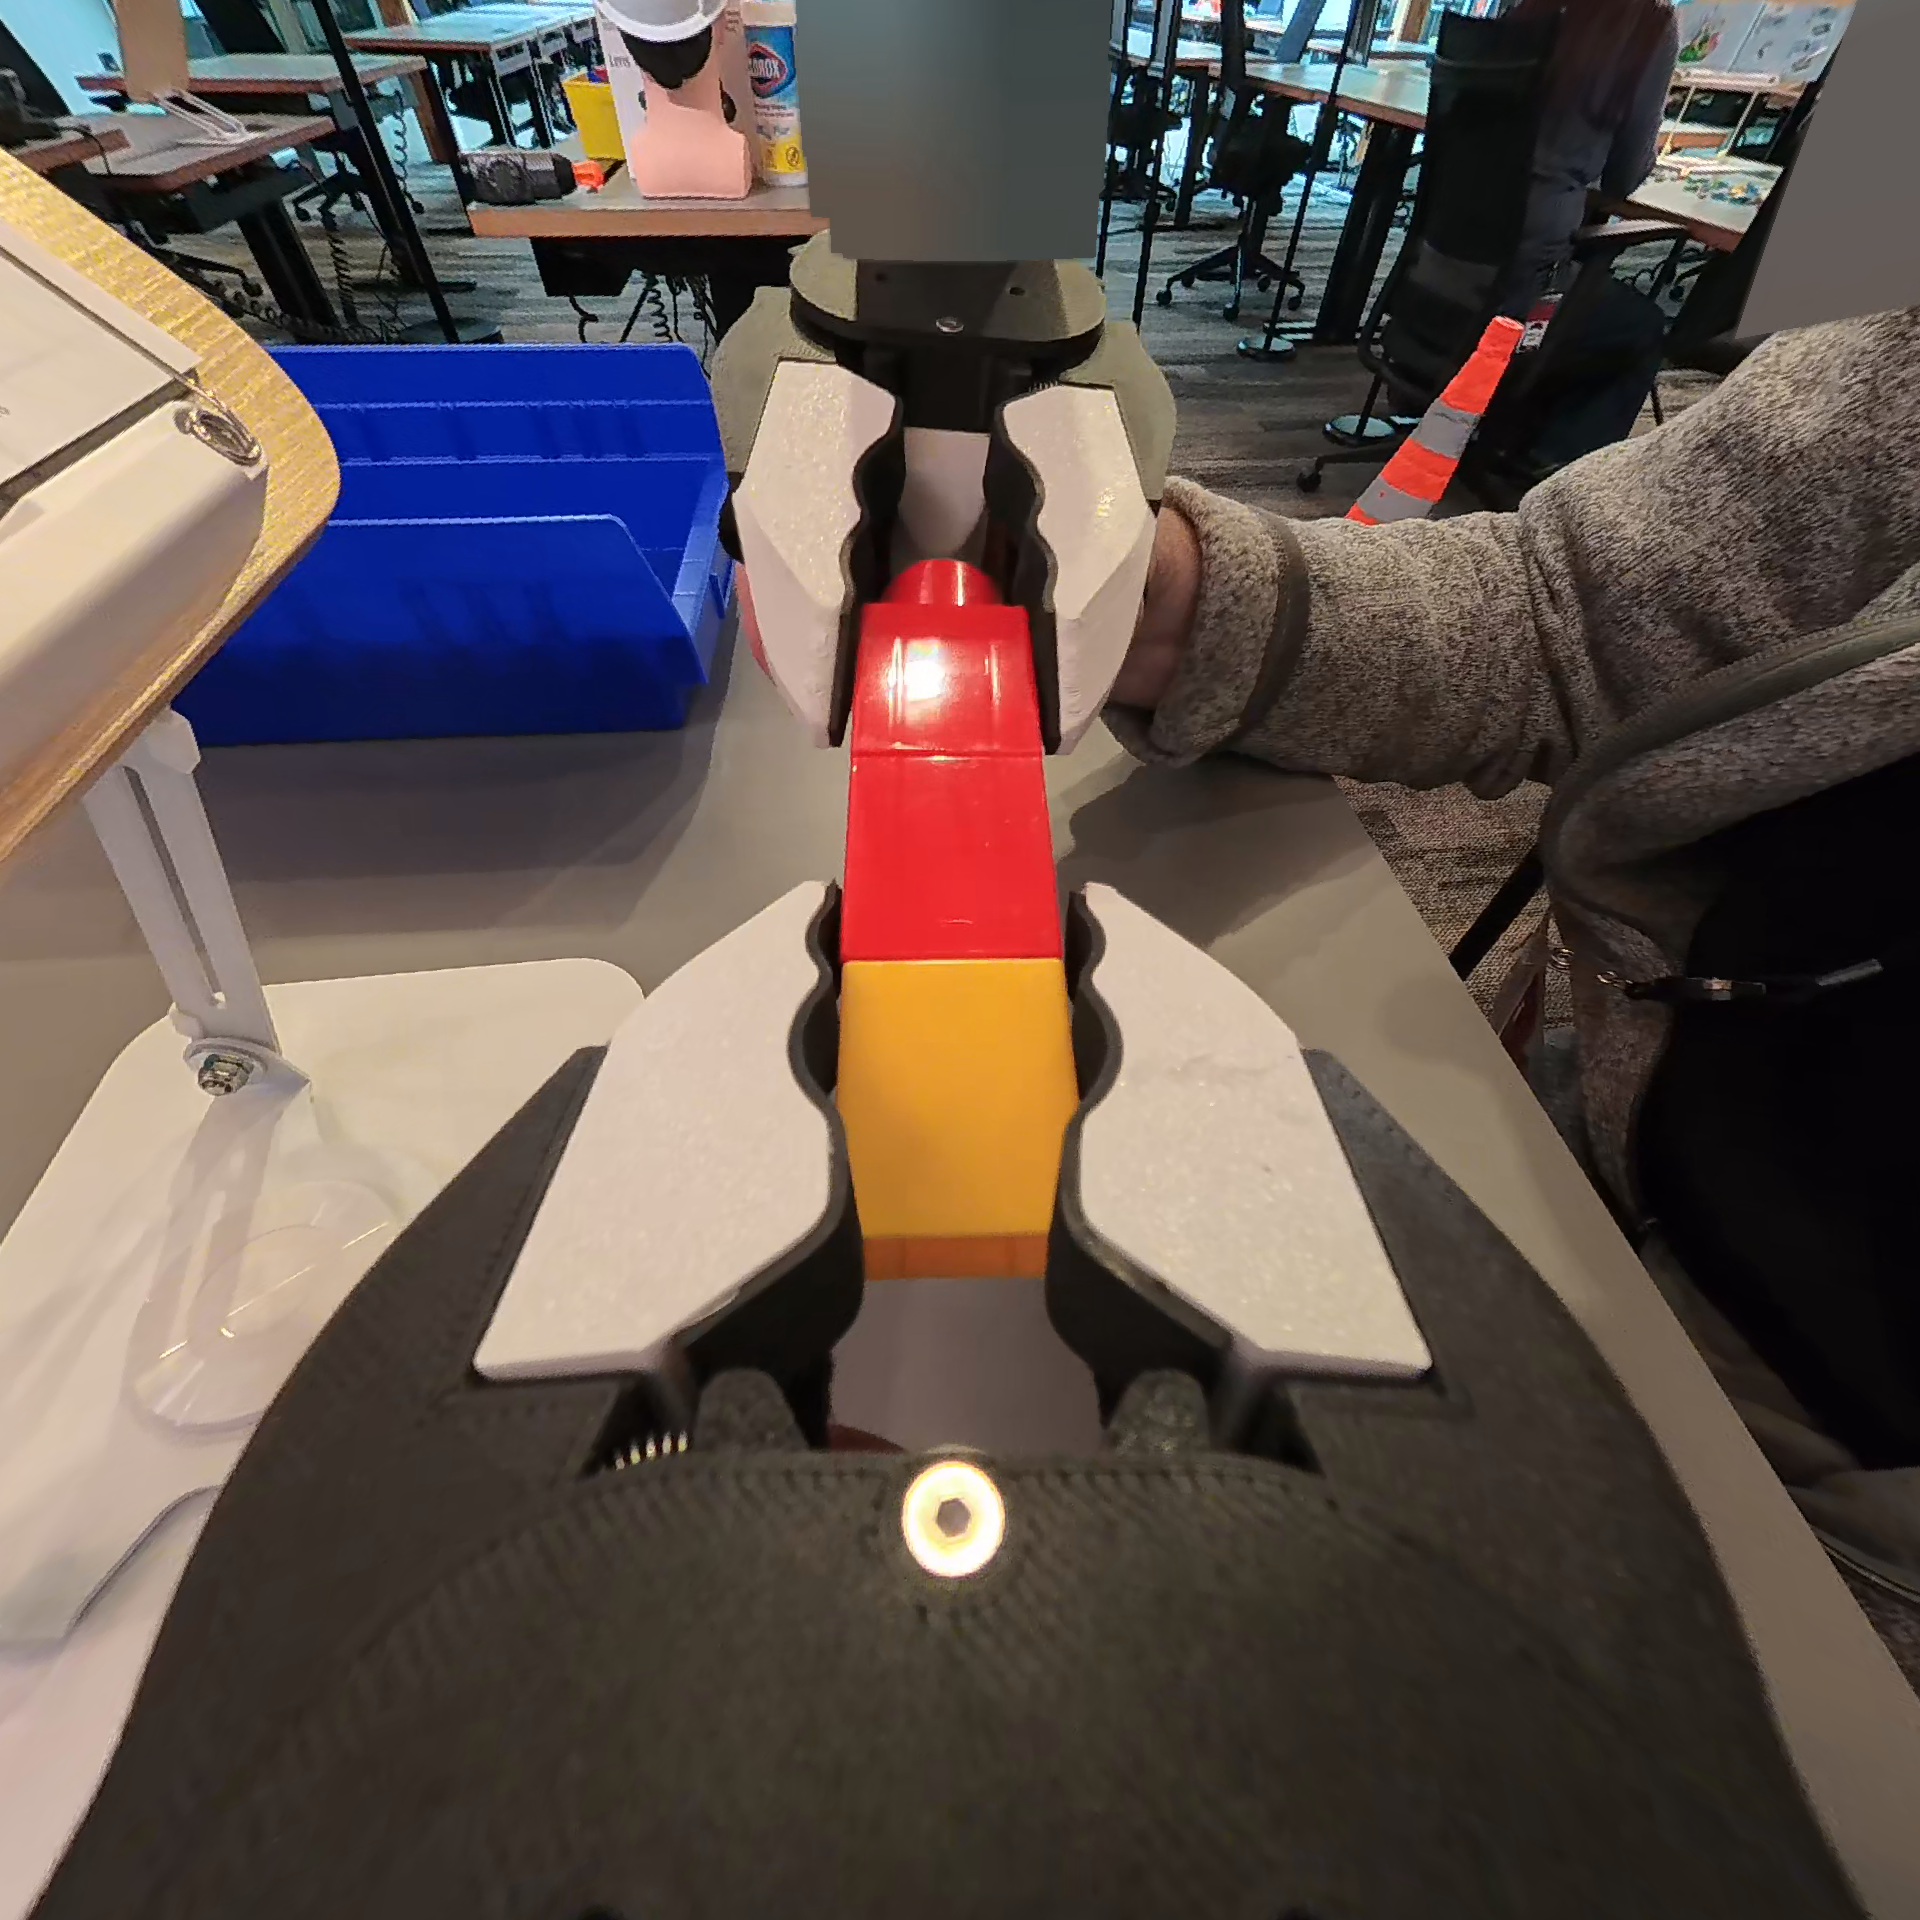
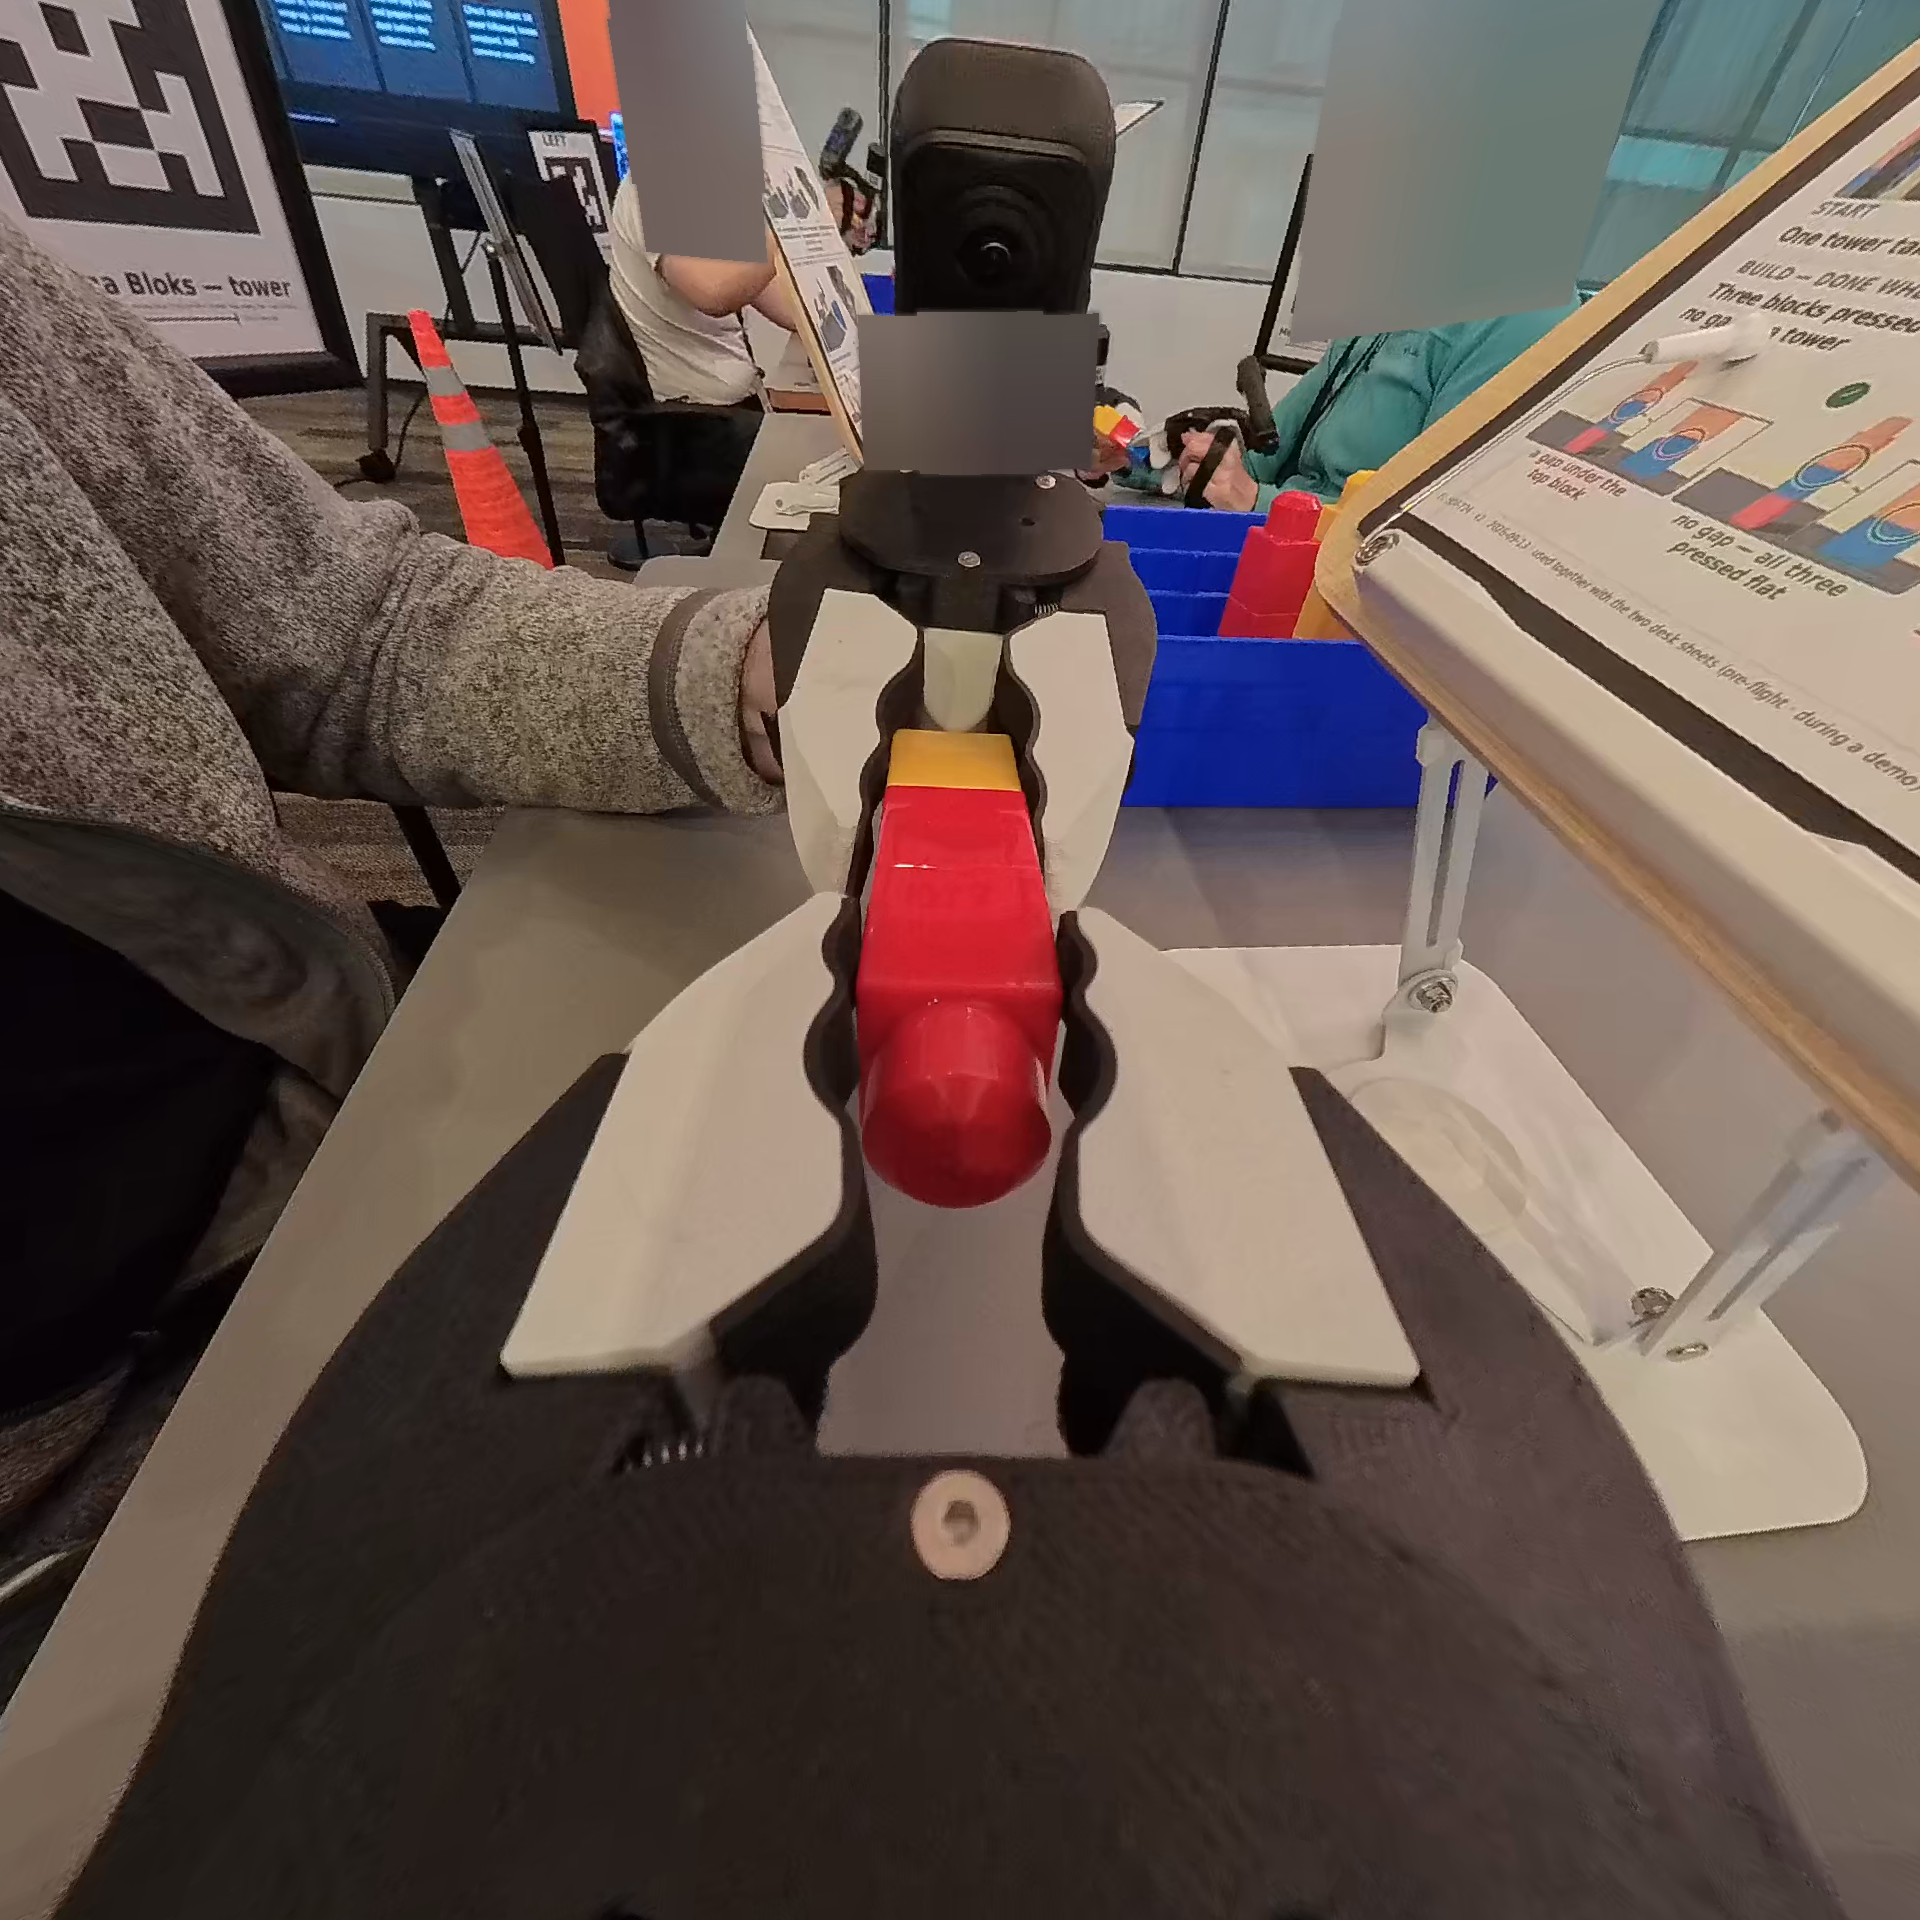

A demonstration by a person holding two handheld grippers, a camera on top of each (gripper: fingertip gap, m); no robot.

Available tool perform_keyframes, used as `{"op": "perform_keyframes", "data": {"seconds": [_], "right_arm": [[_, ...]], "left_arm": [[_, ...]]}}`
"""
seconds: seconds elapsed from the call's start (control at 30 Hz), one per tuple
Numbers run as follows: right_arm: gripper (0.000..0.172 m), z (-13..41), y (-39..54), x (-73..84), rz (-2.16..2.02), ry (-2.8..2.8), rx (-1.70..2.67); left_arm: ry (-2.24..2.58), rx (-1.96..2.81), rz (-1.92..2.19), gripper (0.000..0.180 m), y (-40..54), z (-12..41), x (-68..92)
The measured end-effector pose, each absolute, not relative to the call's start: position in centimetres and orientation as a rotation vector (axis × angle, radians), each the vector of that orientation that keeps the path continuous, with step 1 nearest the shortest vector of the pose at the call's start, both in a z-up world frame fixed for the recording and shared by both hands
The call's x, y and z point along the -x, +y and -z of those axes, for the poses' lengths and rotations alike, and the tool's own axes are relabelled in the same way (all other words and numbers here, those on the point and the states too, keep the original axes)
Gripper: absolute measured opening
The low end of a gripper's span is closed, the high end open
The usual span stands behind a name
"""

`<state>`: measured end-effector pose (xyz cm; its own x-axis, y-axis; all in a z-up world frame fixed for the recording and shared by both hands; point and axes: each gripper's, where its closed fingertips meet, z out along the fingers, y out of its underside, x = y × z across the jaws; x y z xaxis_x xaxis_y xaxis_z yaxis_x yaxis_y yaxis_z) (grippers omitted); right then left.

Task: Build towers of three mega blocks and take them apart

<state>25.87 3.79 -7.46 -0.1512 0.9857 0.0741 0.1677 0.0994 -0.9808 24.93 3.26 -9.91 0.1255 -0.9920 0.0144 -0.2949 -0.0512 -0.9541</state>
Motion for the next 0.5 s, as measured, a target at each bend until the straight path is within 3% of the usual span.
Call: {"op": "perform_keyframes", "data": {"seconds": [0.5], "right_arm": [[0.037,7.30,4.26,-25.98,-1.211,-1.439,1.219]], "left_arm": [[1.312,1.515,0.935,0.040,3.60,9.79,-24.47]]}}
